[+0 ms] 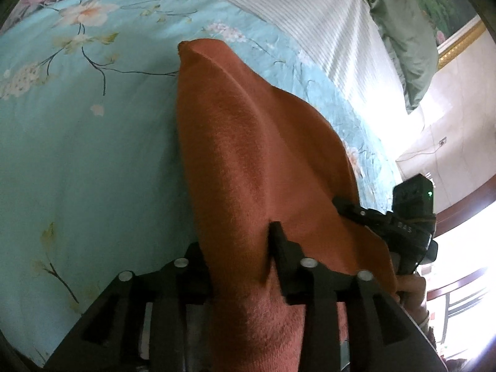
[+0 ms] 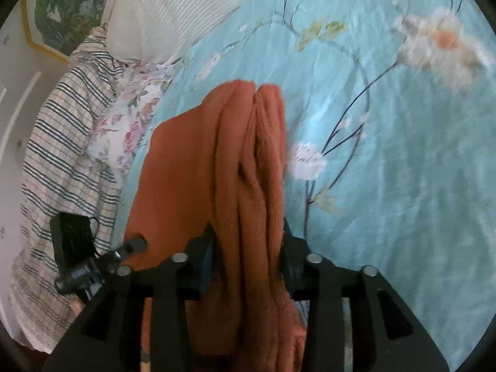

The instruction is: Fold small clothes

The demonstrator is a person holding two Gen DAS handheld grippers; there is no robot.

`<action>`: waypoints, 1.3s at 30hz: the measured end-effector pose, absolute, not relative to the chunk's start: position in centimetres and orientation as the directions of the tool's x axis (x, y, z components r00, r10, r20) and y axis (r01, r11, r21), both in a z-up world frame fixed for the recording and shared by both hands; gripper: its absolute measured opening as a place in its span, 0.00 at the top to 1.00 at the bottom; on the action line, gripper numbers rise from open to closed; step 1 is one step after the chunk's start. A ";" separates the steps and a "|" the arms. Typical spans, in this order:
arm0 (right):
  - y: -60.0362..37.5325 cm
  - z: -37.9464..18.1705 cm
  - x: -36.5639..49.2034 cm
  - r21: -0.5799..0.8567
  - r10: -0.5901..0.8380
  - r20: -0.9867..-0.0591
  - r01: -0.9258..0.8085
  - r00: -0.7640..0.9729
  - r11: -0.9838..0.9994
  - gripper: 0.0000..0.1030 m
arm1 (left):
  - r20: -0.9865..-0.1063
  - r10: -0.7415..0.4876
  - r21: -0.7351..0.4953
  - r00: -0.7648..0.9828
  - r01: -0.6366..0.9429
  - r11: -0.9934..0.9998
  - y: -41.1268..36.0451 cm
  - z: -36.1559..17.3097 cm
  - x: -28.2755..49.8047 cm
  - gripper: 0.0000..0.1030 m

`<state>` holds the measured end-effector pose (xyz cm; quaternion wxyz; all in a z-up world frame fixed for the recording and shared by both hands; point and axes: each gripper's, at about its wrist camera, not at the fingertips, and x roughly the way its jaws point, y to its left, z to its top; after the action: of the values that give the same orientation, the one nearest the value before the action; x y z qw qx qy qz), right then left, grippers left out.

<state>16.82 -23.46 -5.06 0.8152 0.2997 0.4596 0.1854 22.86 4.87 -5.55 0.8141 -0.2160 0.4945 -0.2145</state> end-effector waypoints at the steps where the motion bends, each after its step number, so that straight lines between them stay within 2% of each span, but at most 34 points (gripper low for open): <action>1: -23.6 -4.6 16.7 0.648 0.566 -0.642 -0.029 0.516 0.761 0.62 | -0.714 -0.559 -0.567 0.422 0.121 0.815 5.2 -5.6 23.3 0.53; 4: -24.0 -3.3 15.8 0.616 0.525 -0.645 -0.029 0.556 0.787 0.62 | -0.684 -0.585 -0.619 0.437 0.078 0.782 7.6 -5.7 25.5 0.45; 7: -24.4 -2.7 15.0 0.609 0.508 -0.639 -0.025 0.577 0.793 0.62 | -0.661 -0.600 -0.660 0.451 0.029 0.751 9.1 -6.2 29.1 0.45; 8: -24.6 -2.5 14.7 0.608 0.506 -0.638 -0.024 0.580 0.794 0.62 | -0.661 -0.598 -0.665 0.453 0.015 0.747 9.4 -6.4 30.5 0.48; 9: -24.6 -2.3 14.5 0.608 0.504 -0.635 -0.024 0.586 0.793 0.62 | -0.661 -0.596 -0.667 0.456 0.009 0.745 9.3 -6.5 31.6 0.61; 10: -24.7 -2.1 14.4 0.608 0.502 -0.633 -0.023 0.589 0.794 0.62 | -0.662 -0.593 -0.663 0.458 0.011 0.748 9.2 -6.5 33.2 0.70; 11: -24.8 -1.9 14.3 0.605 0.498 -0.632 -0.024 0.593 0.796 0.62 | -0.673 -0.579 -0.647 0.461 0.012 0.762 8.9 -6.3 34.6 0.75; 12: -24.9 -1.6 14.2 0.601 0.495 -0.632 -0.026 0.596 0.799 0.62 | -0.680 -0.561 -0.630 0.472 0.014 0.776 8.8 -6.2 35.6 0.85; 13: -25.0 -1.3 14.1 0.599 0.492 -0.631 -0.028 0.600 0.801 0.62 | -0.686 -0.539 -0.611 0.488 0.016 0.792 8.7 -5.8 36.9 0.89; 18: -24.8 0.2 13.6 0.597 0.499 -0.611 -0.057 0.614 0.800 0.62 | -0.666 -0.490 -0.589 0.563 0.007 0.808 9.4 -3.8 39.2 0.86; 23: -23.6 0.7 14.5 0.583 0.512 -0.609 -0.096 0.605 0.807 0.62 | -0.638 -0.460 -0.564 0.618 0.032 0.825 10.0 -1.4 35.3 0.76; 32: -22.5 -2.3 18.9 0.562 0.499 -0.674 -0.060 0.545 0.825 0.62 | -0.599 -0.568 -0.578 0.565 0.185 0.795 7.8 -0.7 24.6 0.75; 33: -22.3 -2.5 19.3 0.566 0.505 -0.673 -0.063 0.540 0.822 0.67 | -0.598 -0.581 -0.581 0.552 0.202 0.789 7.6 -0.8 23.6 0.75; 34: -22.0 -2.3 19.4 0.563 0.508 -0.670 -0.075 0.540 0.823 0.88 | -0.598 -0.590 -0.581 0.542 0.213 0.785 7.1 -0.9 23.1 0.75; 39: -22.8 2.4 16.4 0.571 0.516 -0.546 -0.157 0.661 0.806 0.89 | -0.607 -0.620 -0.547 0.497 0.305 0.780 4.9 -0.2 20.0 0.75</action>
<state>16.42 -22.84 2.43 0.8775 0.2457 0.3647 0.1917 20.01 4.89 -0.16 0.8445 -0.1875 0.4204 -0.2736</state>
